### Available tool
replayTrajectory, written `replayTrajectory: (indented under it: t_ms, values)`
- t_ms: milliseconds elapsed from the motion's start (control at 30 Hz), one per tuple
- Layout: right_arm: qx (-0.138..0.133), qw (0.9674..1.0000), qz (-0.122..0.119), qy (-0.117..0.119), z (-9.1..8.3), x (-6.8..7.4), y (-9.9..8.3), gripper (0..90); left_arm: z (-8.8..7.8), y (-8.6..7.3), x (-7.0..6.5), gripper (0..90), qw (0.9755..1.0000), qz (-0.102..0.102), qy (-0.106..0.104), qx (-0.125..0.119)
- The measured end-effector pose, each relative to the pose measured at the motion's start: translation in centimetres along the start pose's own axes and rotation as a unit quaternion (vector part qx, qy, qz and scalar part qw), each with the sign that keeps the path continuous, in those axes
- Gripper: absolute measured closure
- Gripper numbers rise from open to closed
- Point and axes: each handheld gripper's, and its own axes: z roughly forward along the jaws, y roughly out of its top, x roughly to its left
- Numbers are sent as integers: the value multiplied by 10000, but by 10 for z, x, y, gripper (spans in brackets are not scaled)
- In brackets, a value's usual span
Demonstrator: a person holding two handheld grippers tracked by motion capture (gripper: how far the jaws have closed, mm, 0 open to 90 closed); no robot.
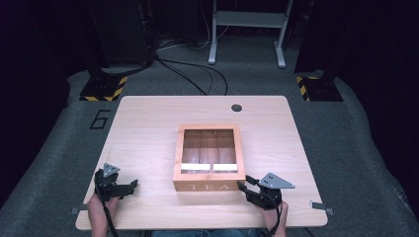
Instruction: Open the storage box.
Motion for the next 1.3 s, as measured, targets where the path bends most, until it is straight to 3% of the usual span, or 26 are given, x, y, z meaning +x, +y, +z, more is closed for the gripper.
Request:
replayTrajectory:
  t_ms: [667, 1300]
  values:
    - [-197, 9998, 81, -39, -1, 1, -1, 606, 0, 0, 0, 6, 10000, -34, 0, 36]
    - [-412, 9990, 132, -70, -2, 2, 8, 614, 0, 0, -5, 3, 9998, -162, 150, 33]
